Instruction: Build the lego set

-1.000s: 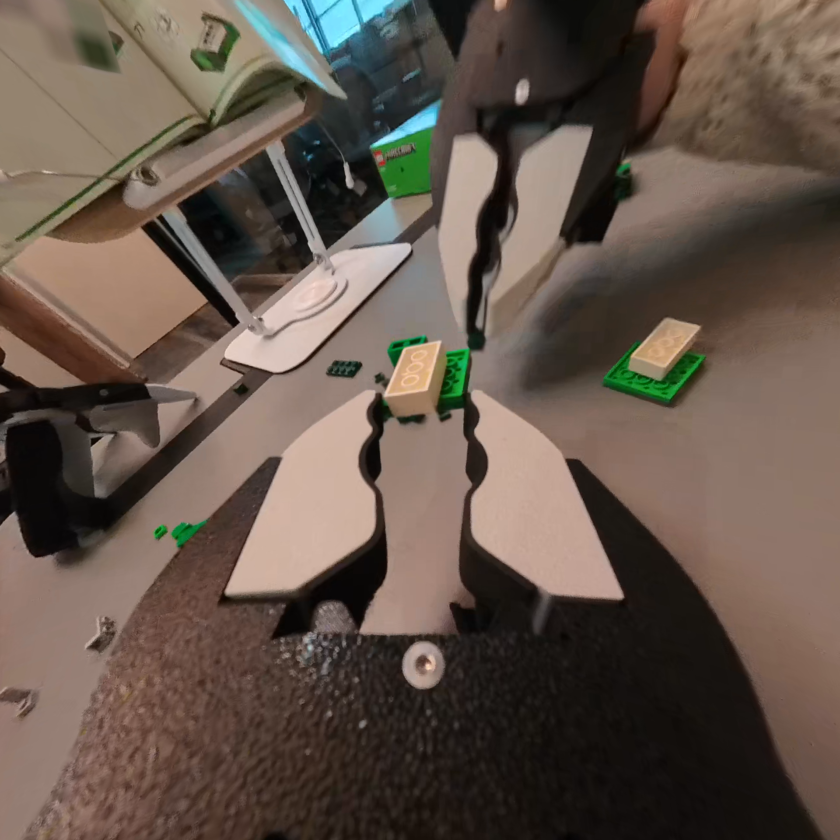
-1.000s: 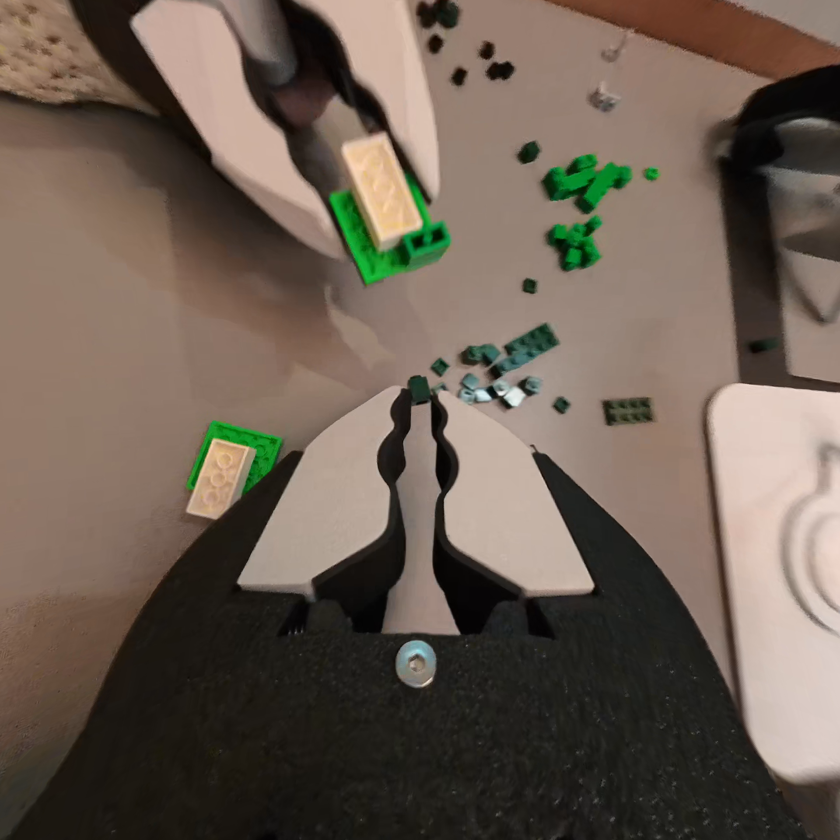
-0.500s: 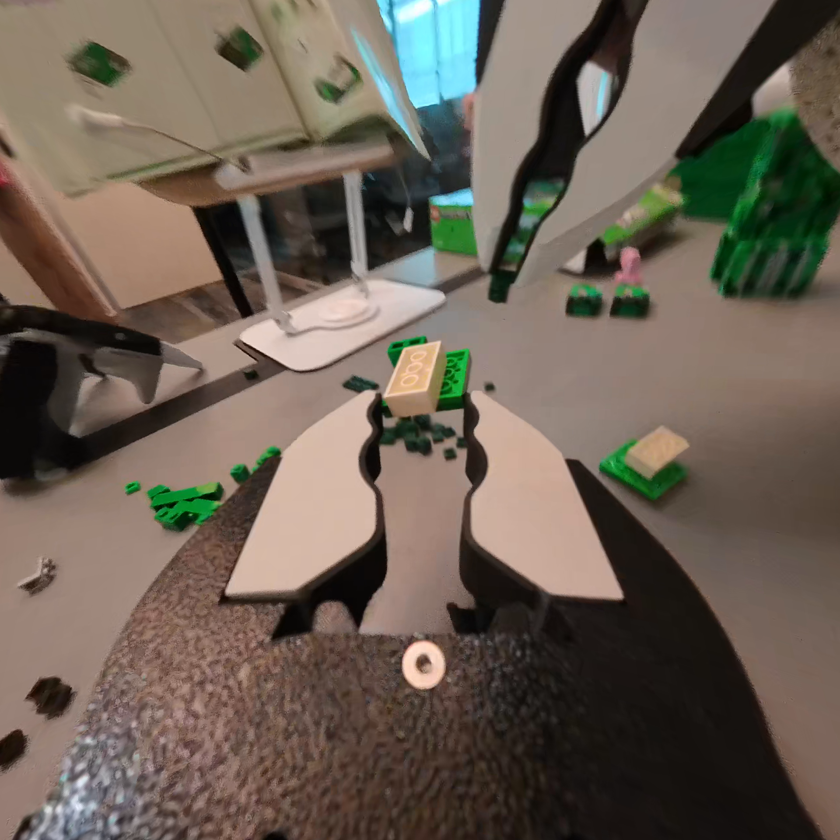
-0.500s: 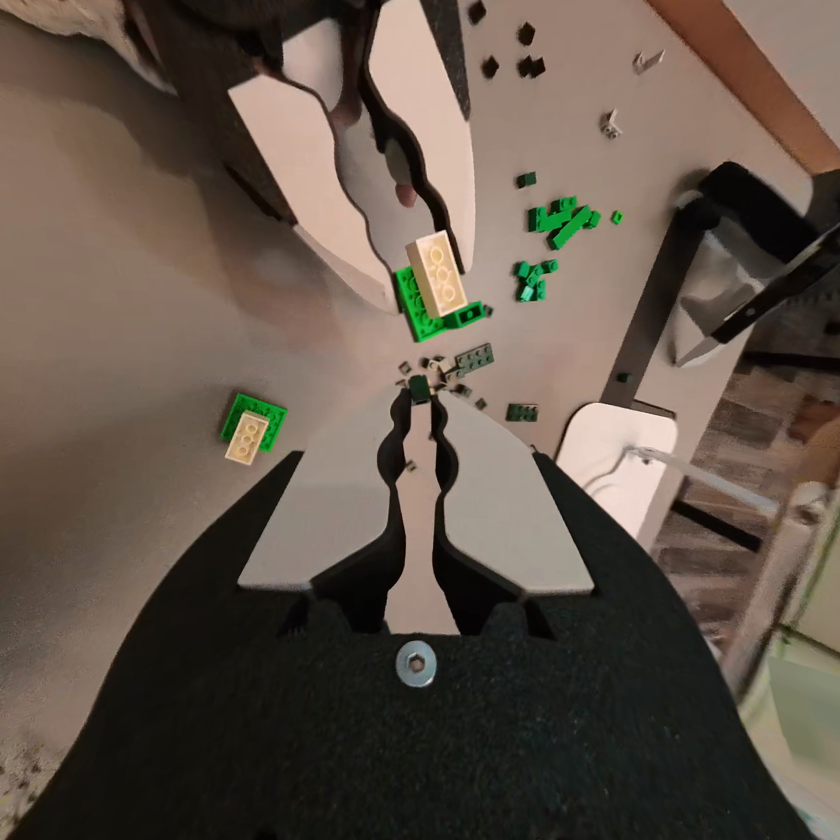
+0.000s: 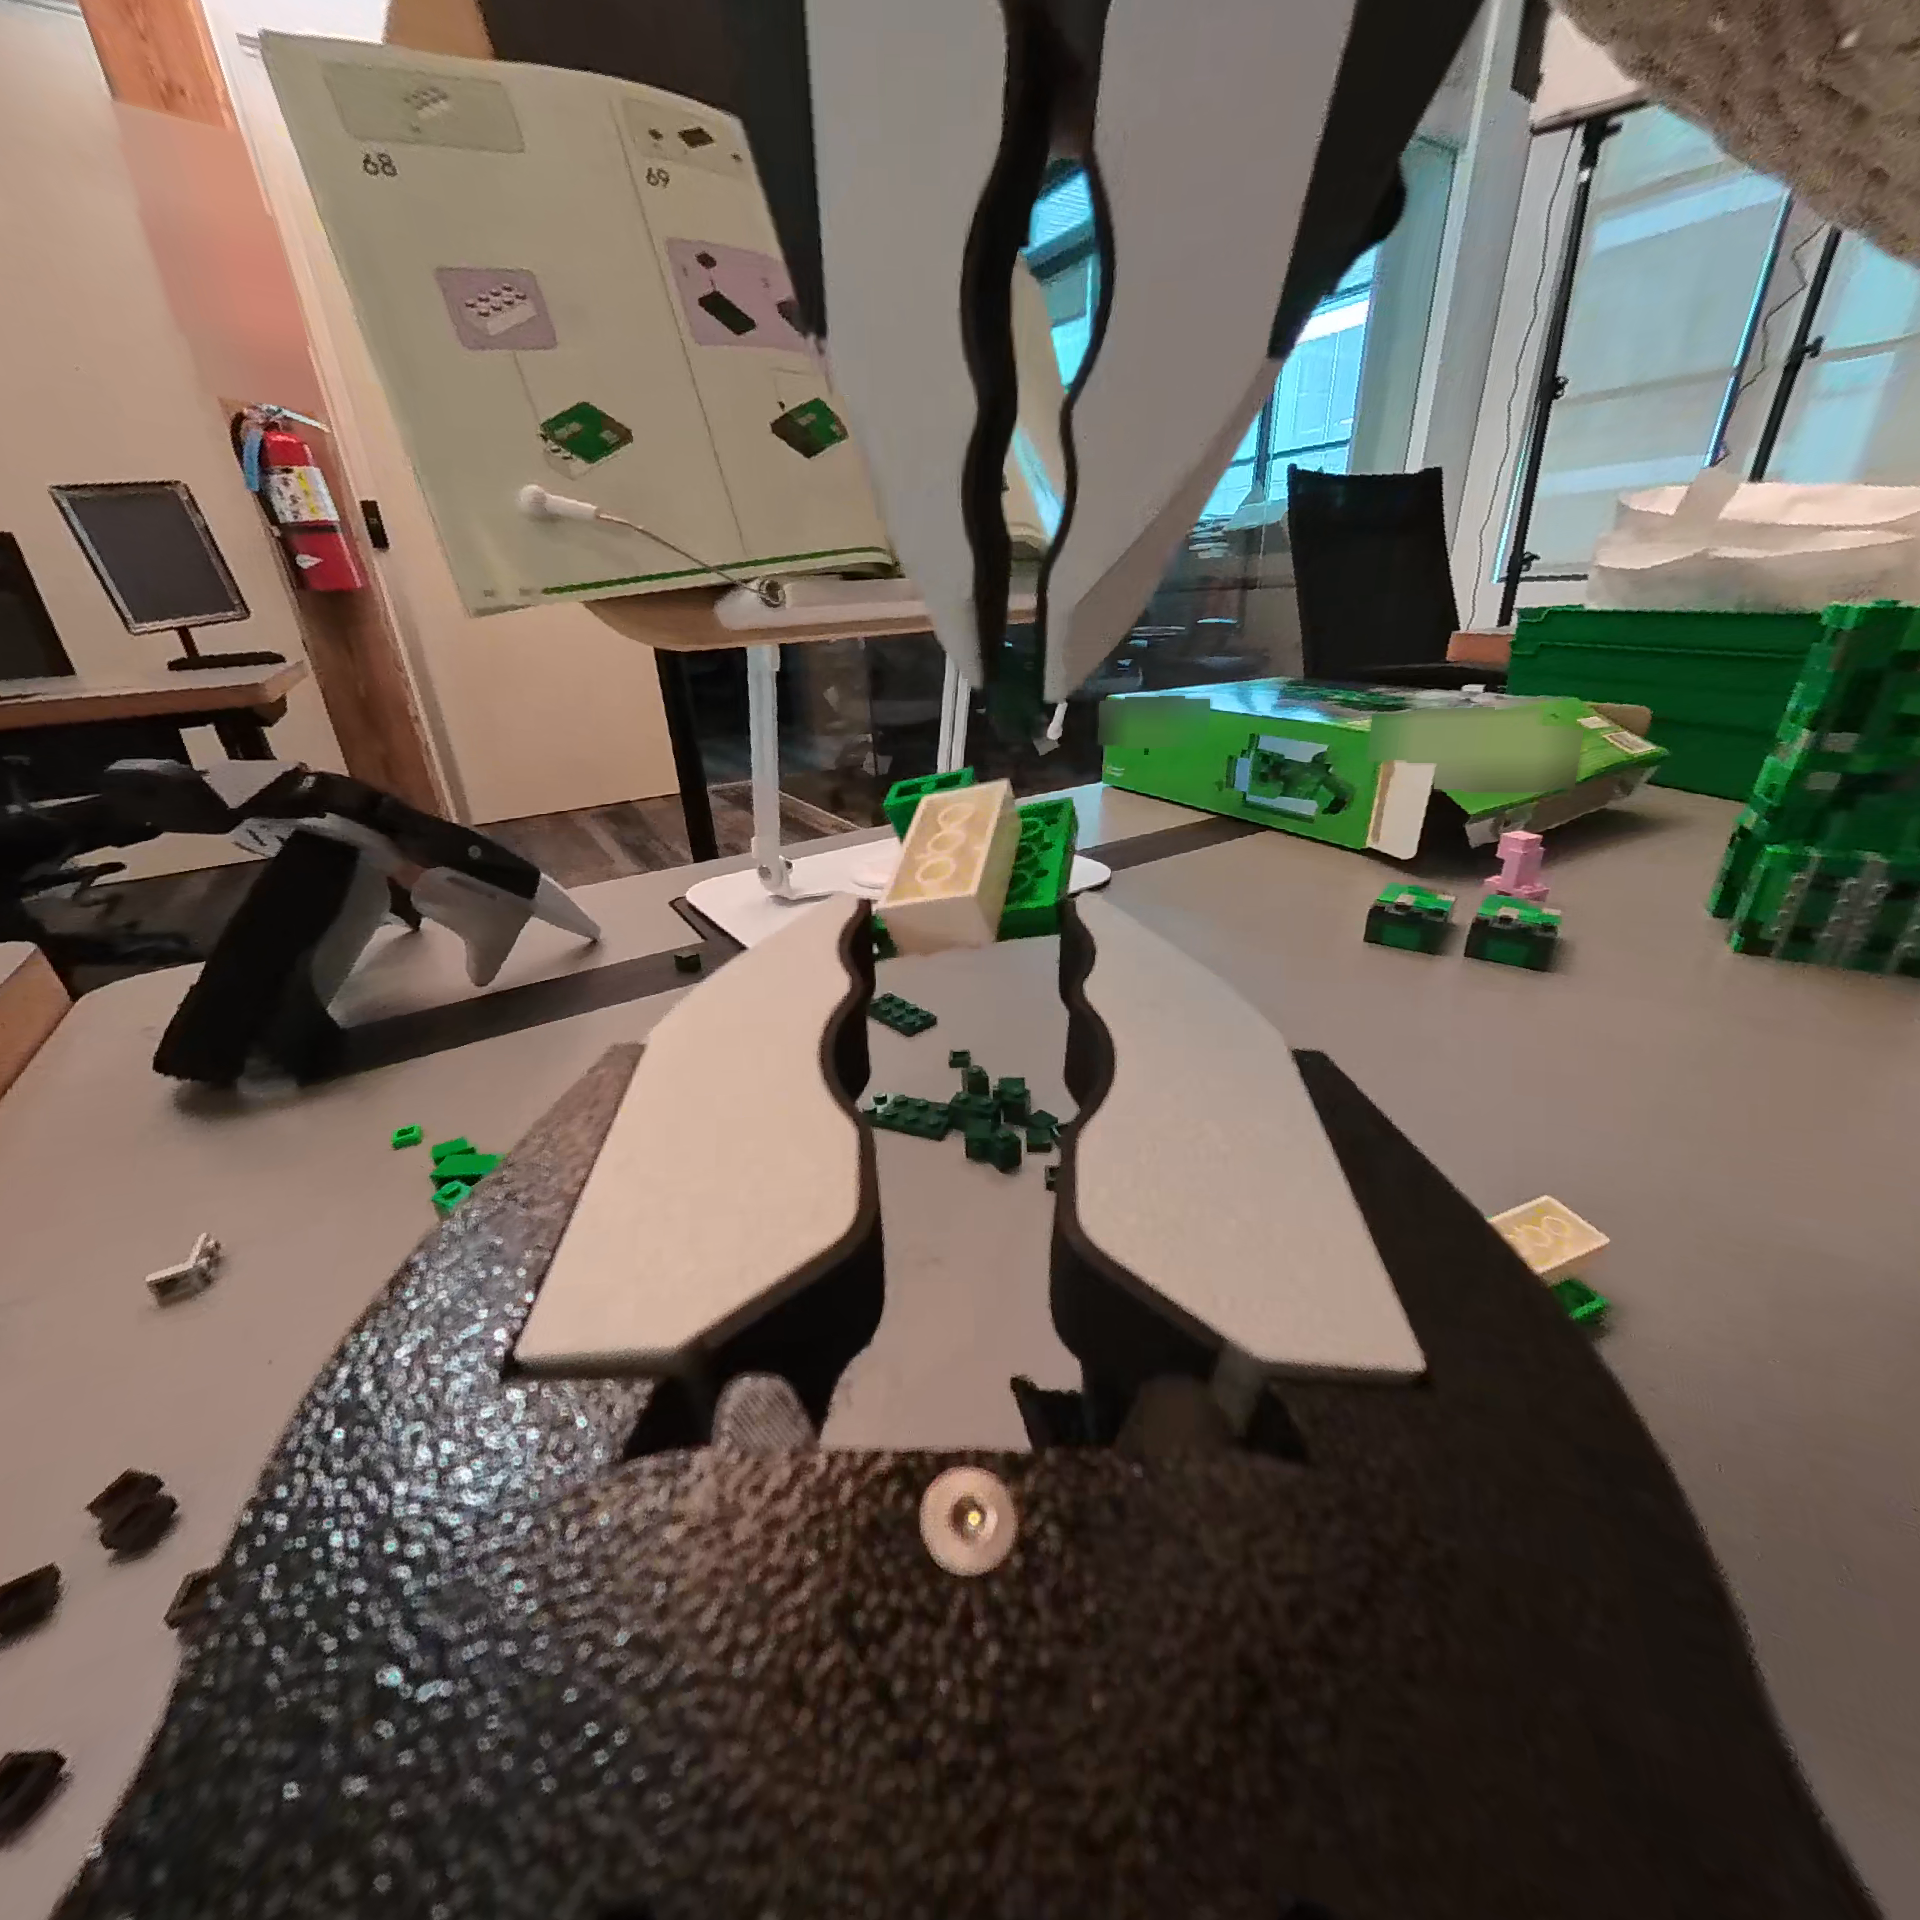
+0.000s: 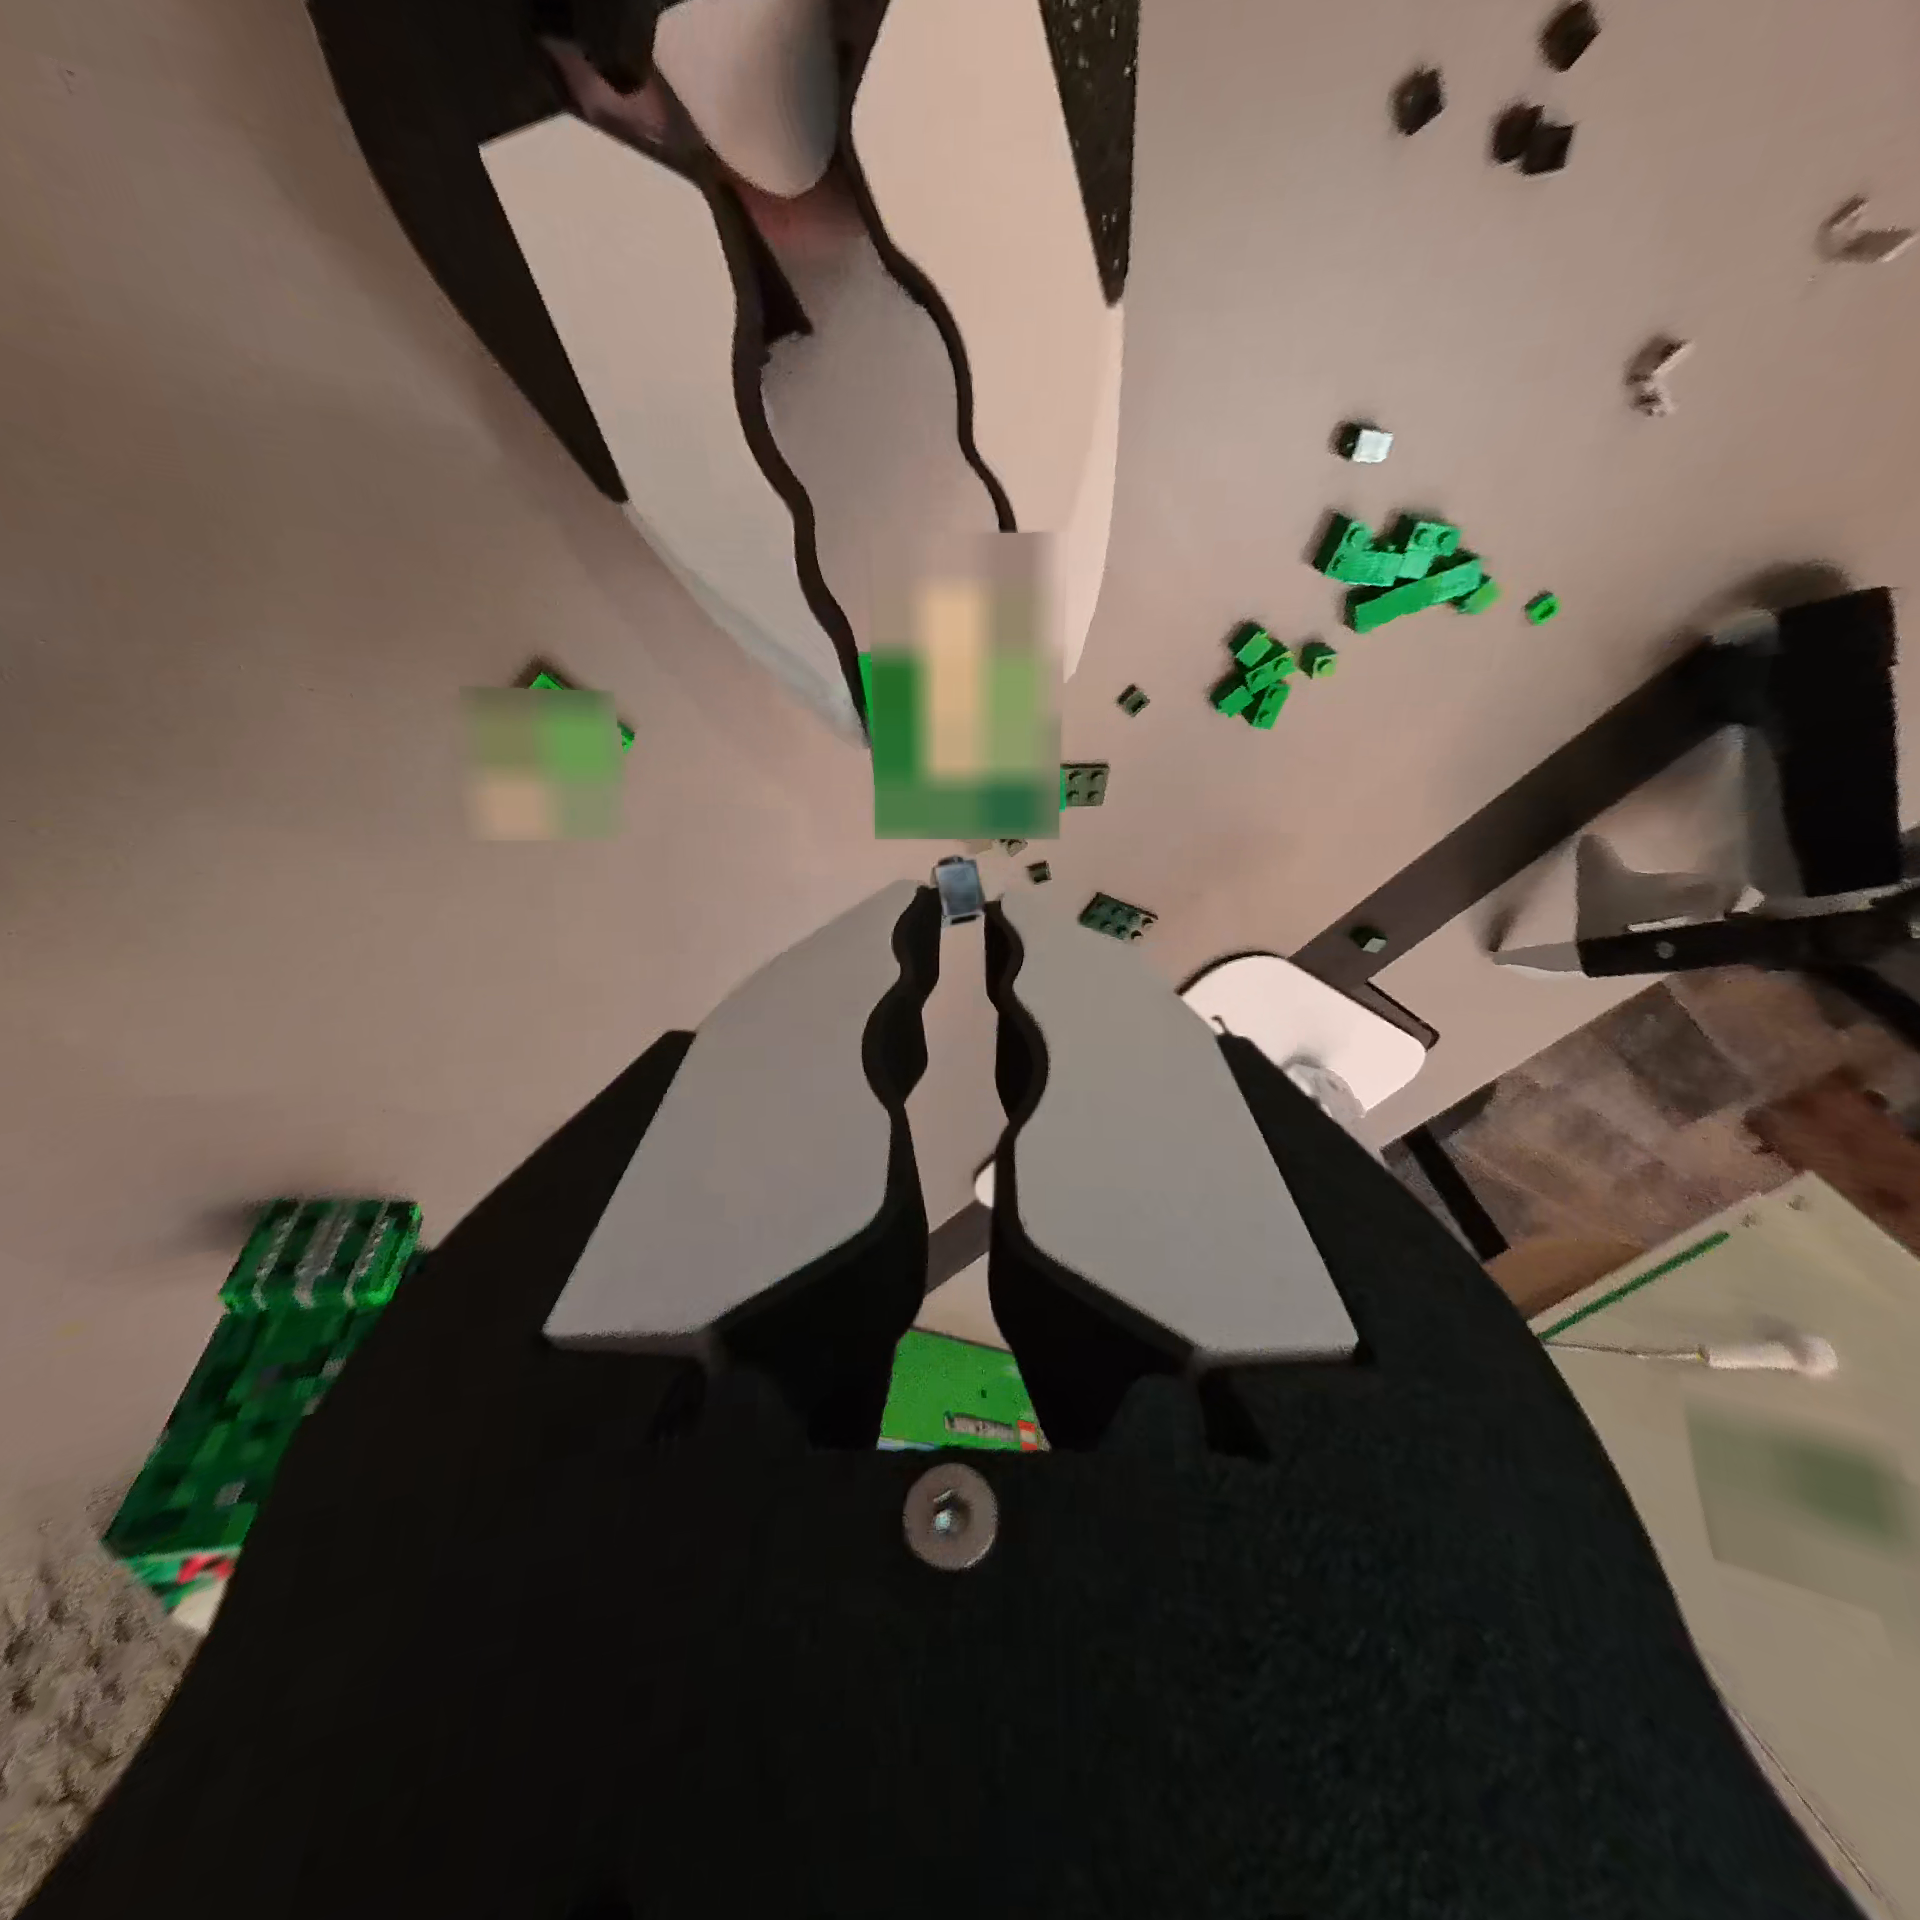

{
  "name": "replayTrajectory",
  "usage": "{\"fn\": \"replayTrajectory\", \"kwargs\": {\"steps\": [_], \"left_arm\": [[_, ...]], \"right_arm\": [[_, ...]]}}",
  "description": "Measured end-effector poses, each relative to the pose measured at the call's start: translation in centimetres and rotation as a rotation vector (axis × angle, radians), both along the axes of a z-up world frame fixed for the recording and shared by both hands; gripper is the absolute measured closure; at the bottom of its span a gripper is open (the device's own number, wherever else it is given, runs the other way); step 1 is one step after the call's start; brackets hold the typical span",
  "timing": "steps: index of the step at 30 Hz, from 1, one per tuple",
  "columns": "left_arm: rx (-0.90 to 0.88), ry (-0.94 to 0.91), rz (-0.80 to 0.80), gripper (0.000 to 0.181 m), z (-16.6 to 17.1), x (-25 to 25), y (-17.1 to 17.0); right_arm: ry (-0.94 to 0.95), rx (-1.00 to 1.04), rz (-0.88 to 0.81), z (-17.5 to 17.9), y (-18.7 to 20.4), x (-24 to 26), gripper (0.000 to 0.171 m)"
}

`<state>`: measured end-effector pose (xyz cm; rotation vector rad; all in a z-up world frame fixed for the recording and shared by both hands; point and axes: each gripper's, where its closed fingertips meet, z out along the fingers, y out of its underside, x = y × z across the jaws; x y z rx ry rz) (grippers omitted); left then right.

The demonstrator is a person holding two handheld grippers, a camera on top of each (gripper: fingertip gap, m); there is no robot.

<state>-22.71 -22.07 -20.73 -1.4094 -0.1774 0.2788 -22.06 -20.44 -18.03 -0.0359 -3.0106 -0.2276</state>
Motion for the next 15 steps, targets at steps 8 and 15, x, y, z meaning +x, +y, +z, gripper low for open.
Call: {"fn": "replayTrajectory", "kwargs": {"steps": [8,15], "left_arm": [[-0.017,0.033,-0.012,0.148,-0.1,0.44,0.22],[-0.035,0.033,-0.021,0.147,-0.35,0.53,0.42]], "right_arm": [[-0.052,0.074,-0.004,-1.09,0.16,0.2,0.163],[-0.045,0.056,0.0,-0.88,-0.38,0.29,0.163]]}}
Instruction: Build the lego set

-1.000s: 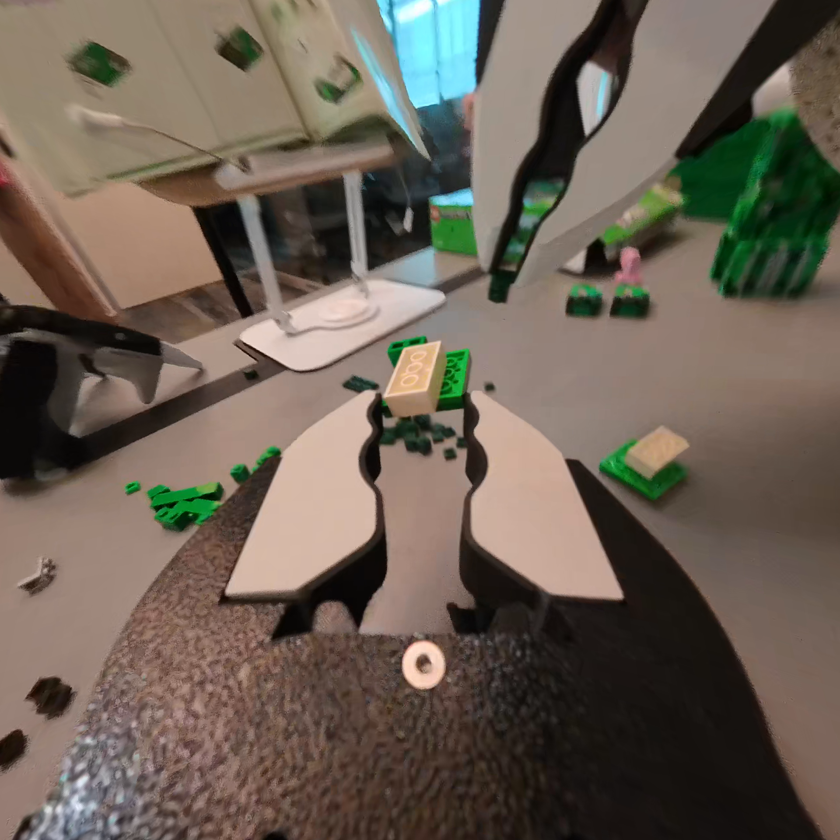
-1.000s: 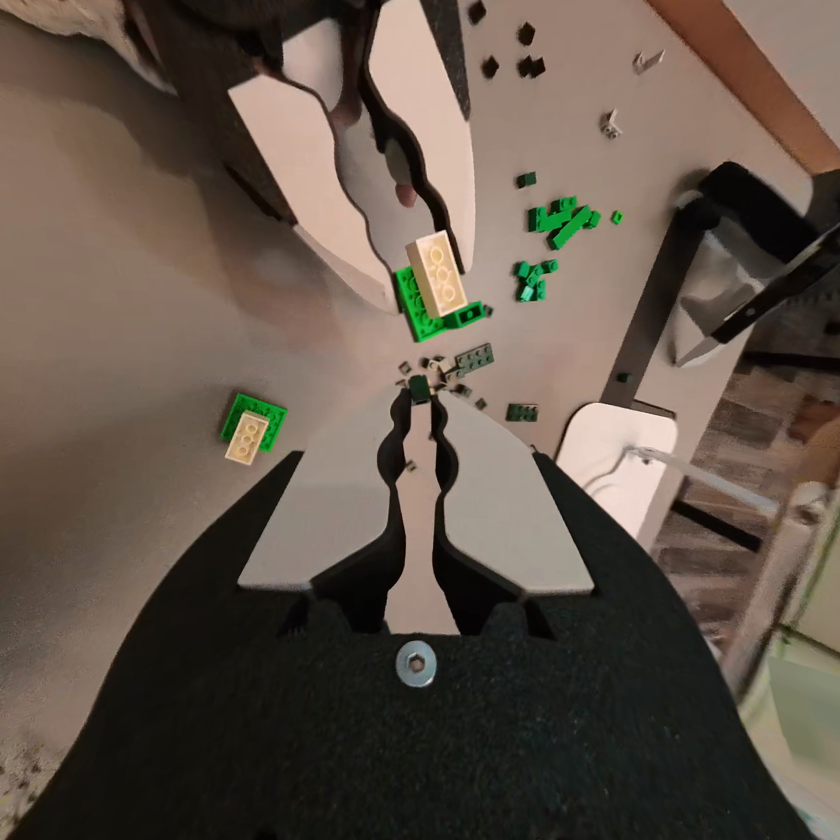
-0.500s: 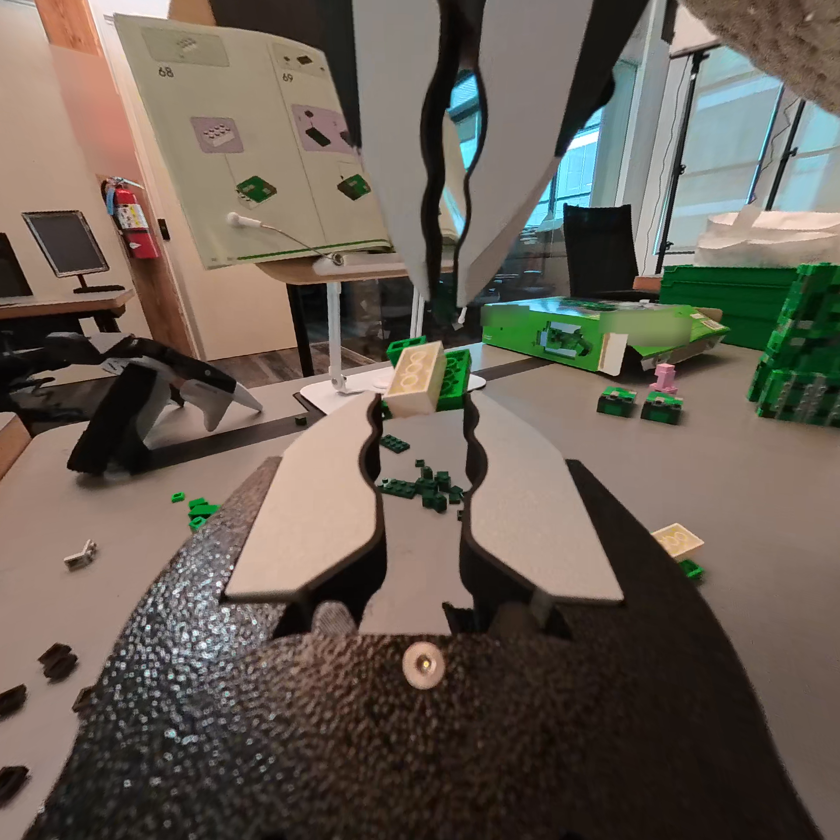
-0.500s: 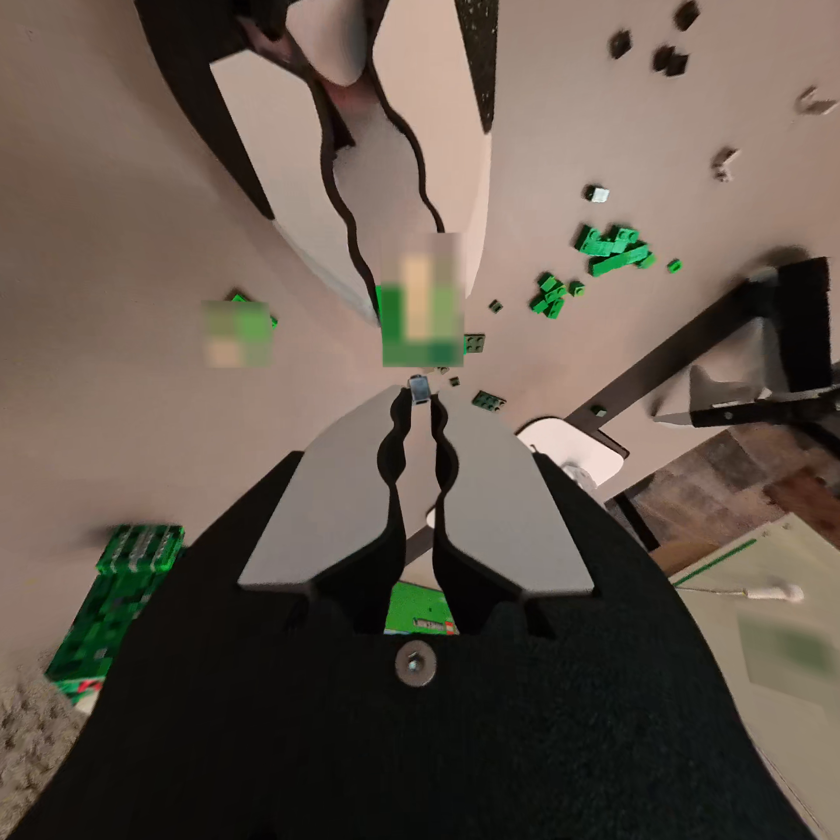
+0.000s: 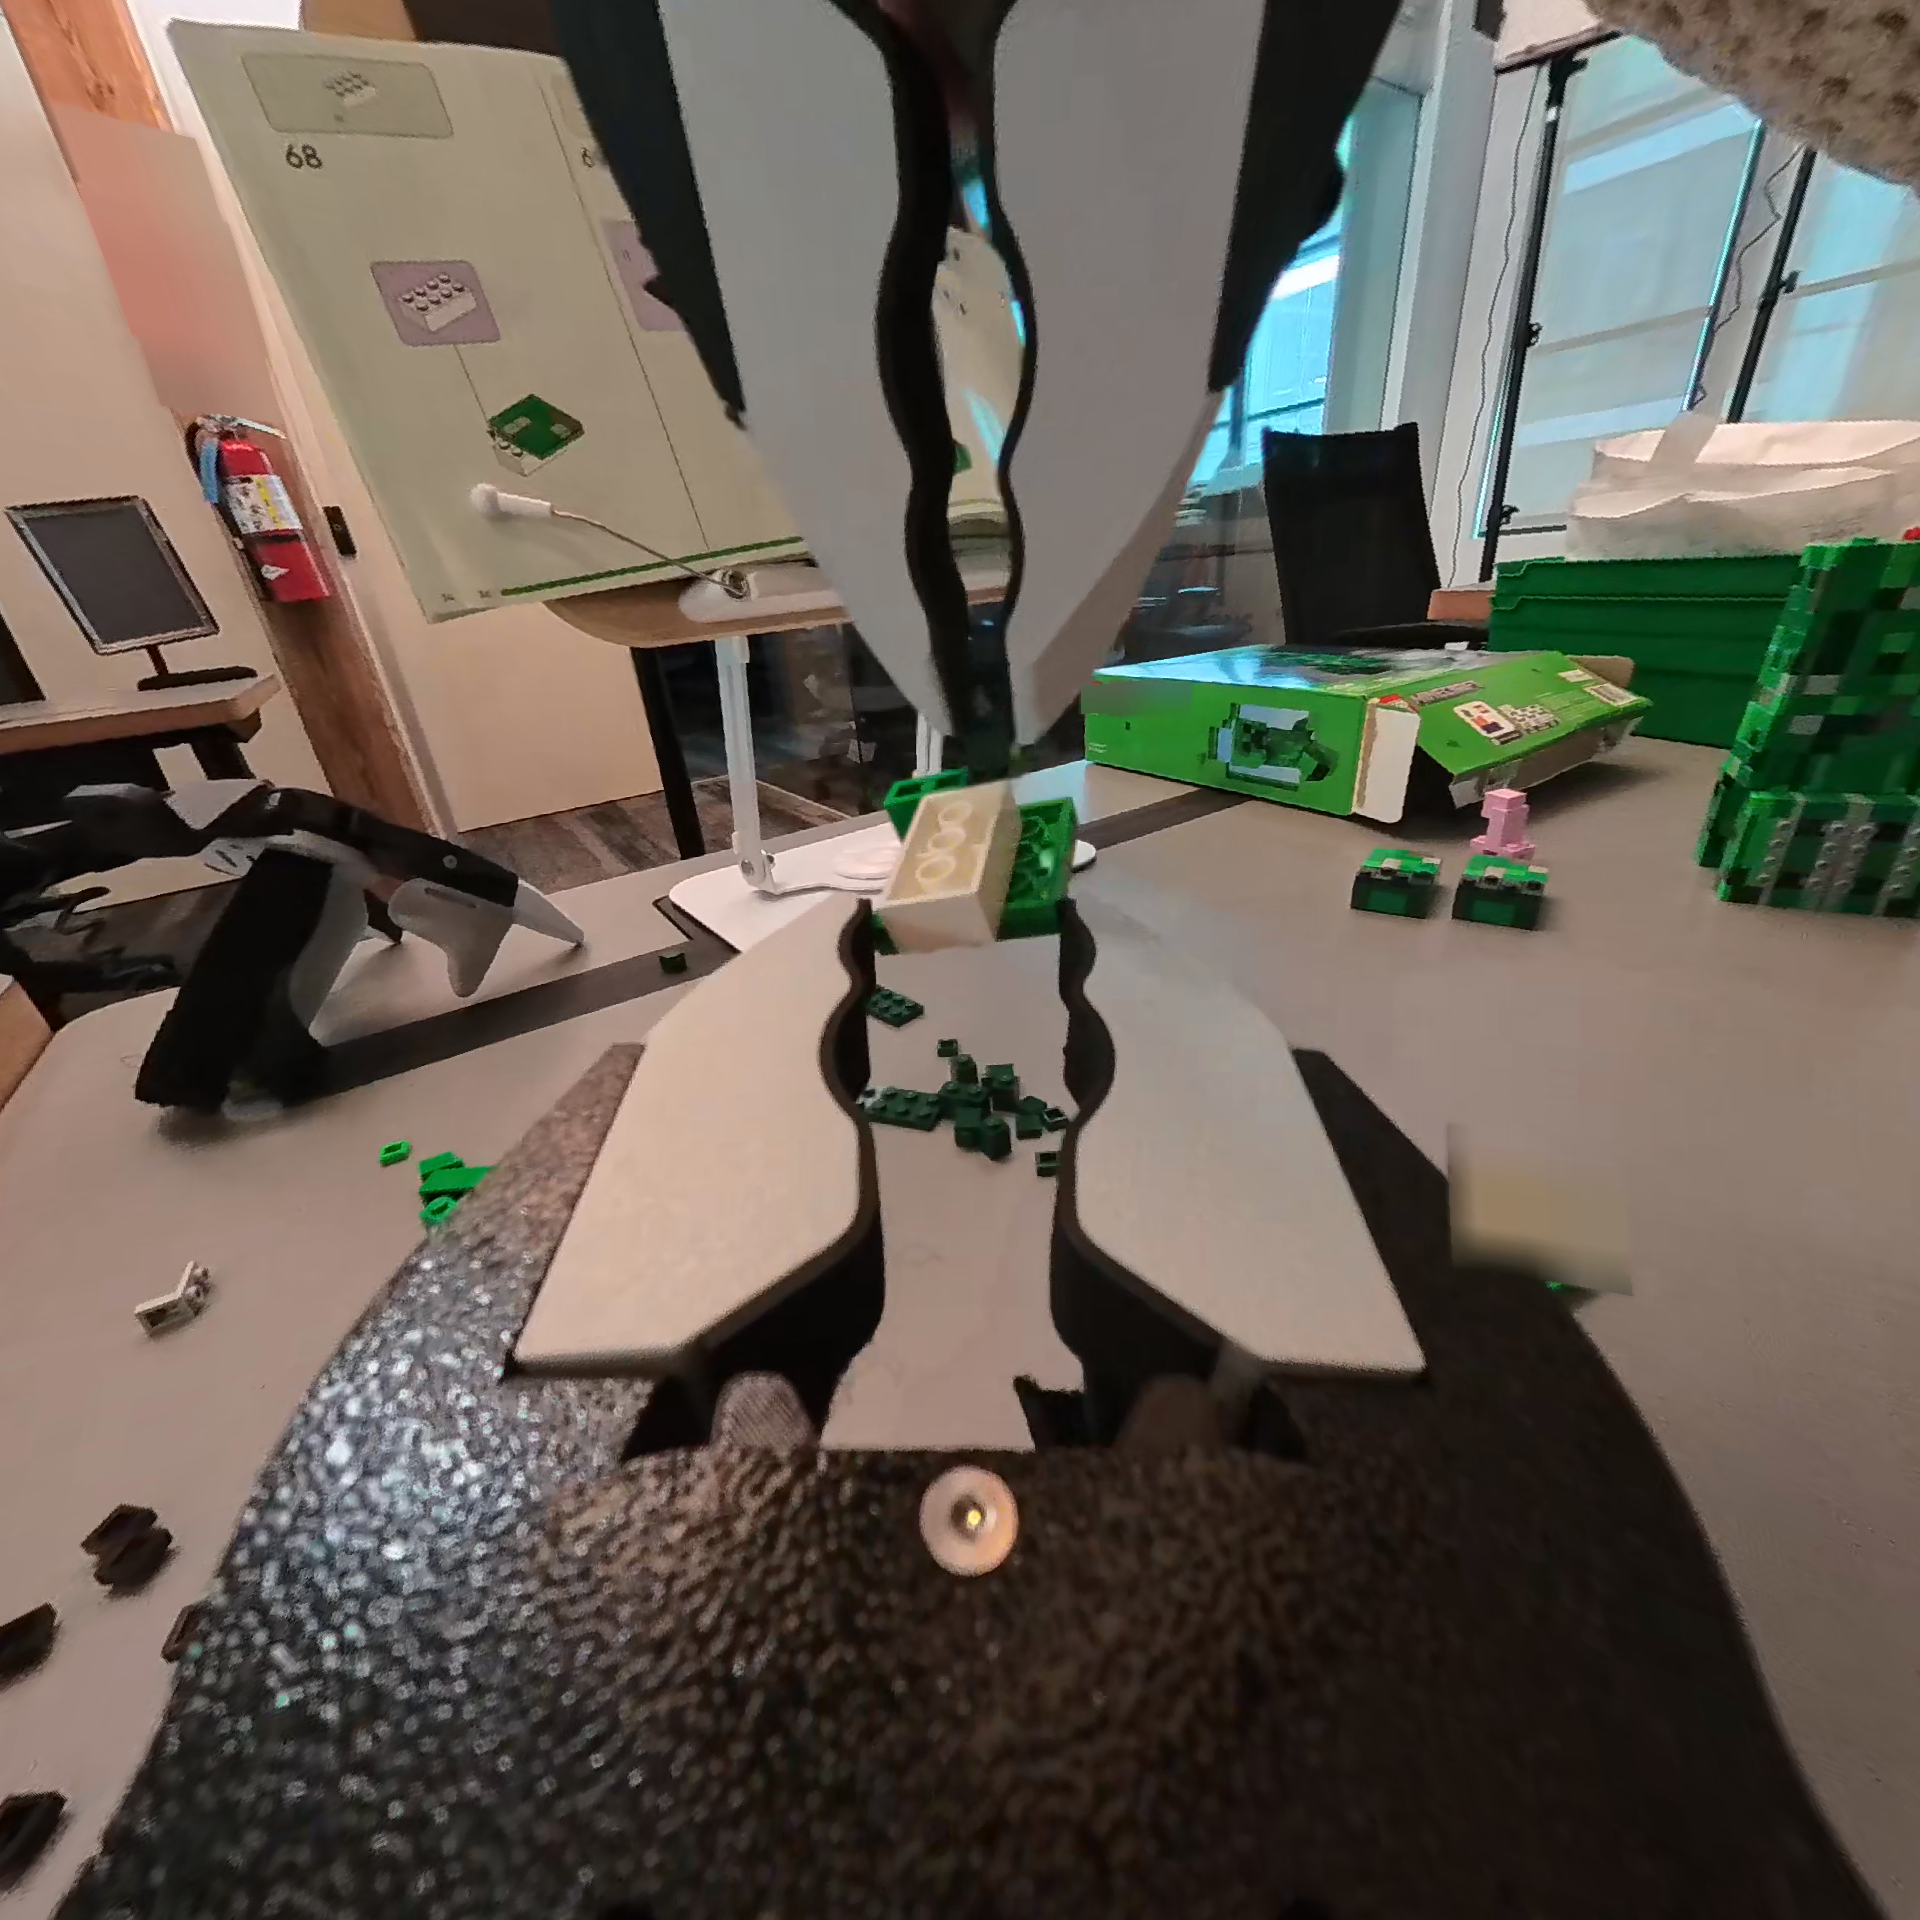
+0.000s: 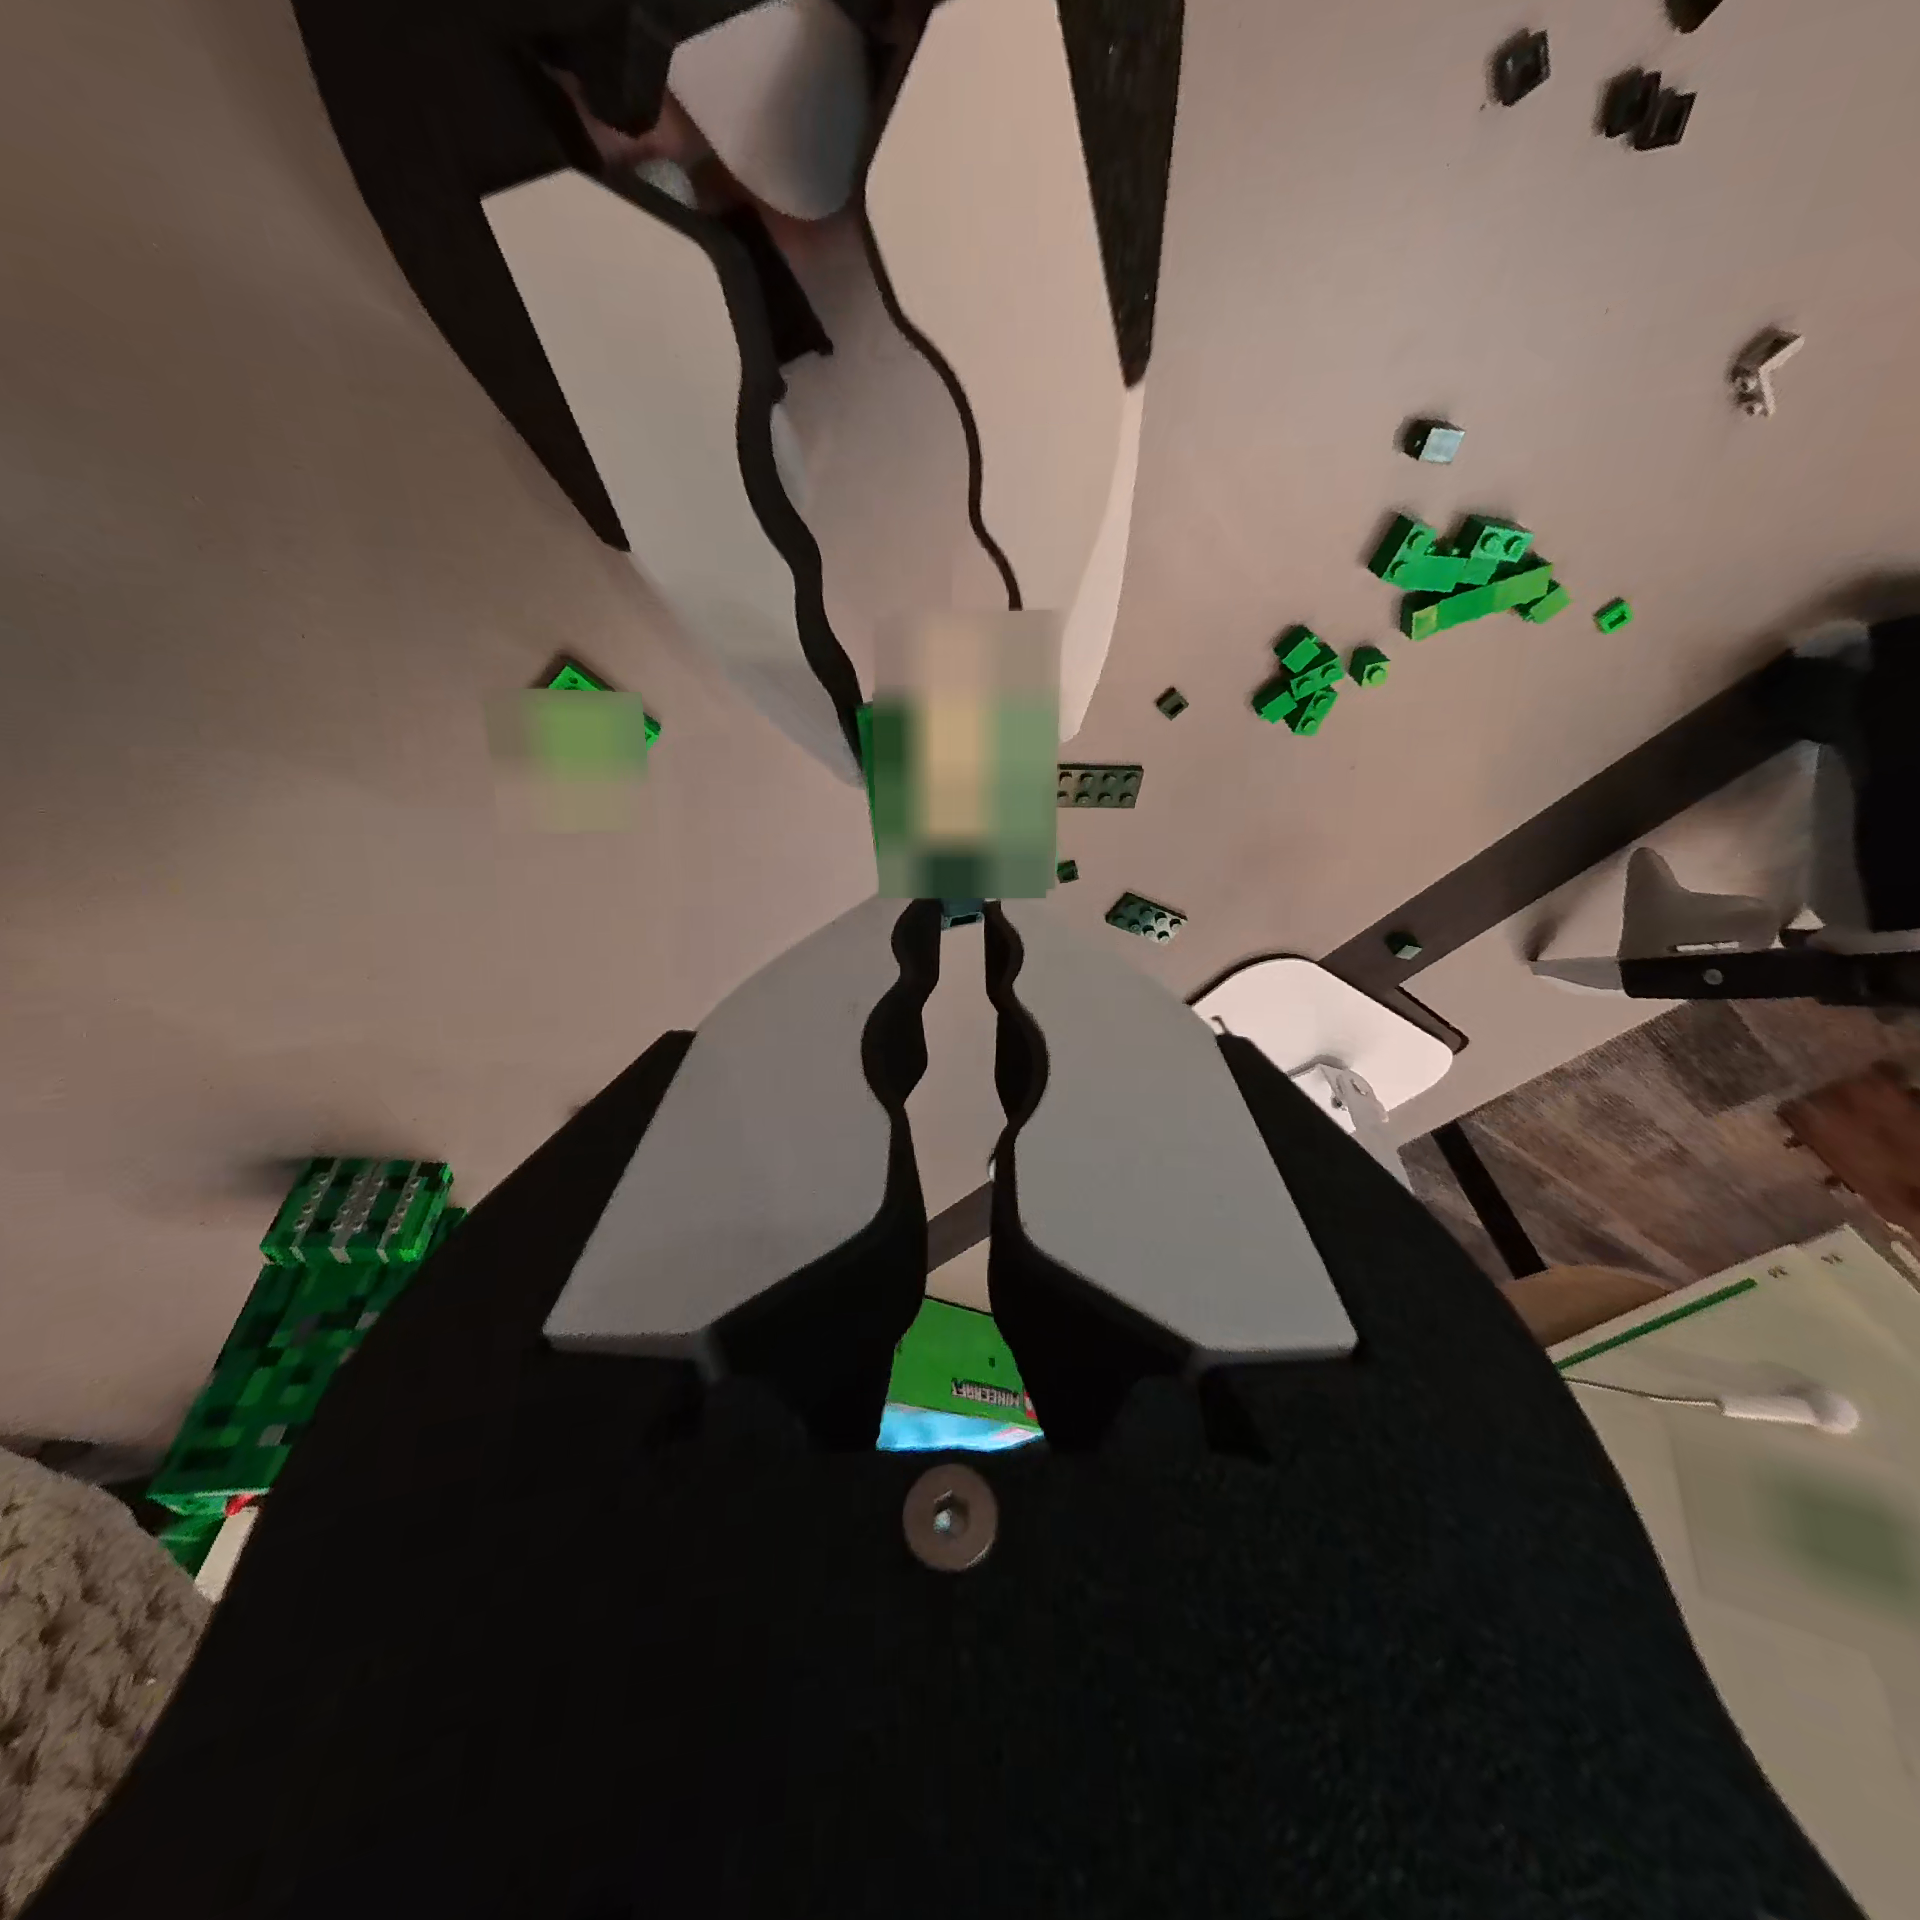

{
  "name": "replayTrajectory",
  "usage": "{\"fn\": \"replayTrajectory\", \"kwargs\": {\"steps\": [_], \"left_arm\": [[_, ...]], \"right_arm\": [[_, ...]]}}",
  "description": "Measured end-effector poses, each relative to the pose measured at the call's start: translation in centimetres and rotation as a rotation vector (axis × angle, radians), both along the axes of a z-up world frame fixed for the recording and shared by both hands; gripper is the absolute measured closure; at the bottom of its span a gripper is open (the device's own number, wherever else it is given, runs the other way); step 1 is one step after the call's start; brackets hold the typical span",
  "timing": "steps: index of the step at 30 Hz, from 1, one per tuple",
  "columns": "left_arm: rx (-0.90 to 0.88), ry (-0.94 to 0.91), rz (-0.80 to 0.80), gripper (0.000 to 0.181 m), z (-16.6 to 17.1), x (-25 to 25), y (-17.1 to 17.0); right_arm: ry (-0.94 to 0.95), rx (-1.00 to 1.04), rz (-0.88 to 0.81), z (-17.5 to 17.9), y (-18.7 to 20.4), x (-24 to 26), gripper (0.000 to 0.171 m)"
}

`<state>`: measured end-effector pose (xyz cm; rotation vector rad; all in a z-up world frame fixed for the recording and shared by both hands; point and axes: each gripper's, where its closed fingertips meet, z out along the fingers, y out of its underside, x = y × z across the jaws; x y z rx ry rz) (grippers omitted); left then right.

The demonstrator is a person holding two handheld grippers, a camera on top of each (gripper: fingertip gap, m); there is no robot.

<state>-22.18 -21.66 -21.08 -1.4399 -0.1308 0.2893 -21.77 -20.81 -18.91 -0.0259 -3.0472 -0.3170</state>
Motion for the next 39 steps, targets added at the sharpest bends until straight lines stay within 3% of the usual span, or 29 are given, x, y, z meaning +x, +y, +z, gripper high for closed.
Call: {"fn": "replayTrajectory", "kwargs": {"steps": [19,26,34,39], "left_arm": [[0.048,-0.004,0.014,0.148,0.6,-0.2,-0.5],[0.071,0.011,-0.012,0.148,1.0,0.2,-0.5],[0.134,-0.018,-0.104,0.148,1.7,1.0,-0.7],[0.151,-0.06,-0.233,0.148,1.8,2.2,-0.5]], "right_arm": [[-0.016,0.201,0.026,0.1,-0.9,-0.2,0.163],[0.065,0.136,0.016,1.4,-1.6,-0.4,0.151],[0.444,-0.222,-0.011,5.1,-0.4,1.3,0.147],[0.847,-0.225,0.212,4.0,-0.2,2.1,0.118]]}}
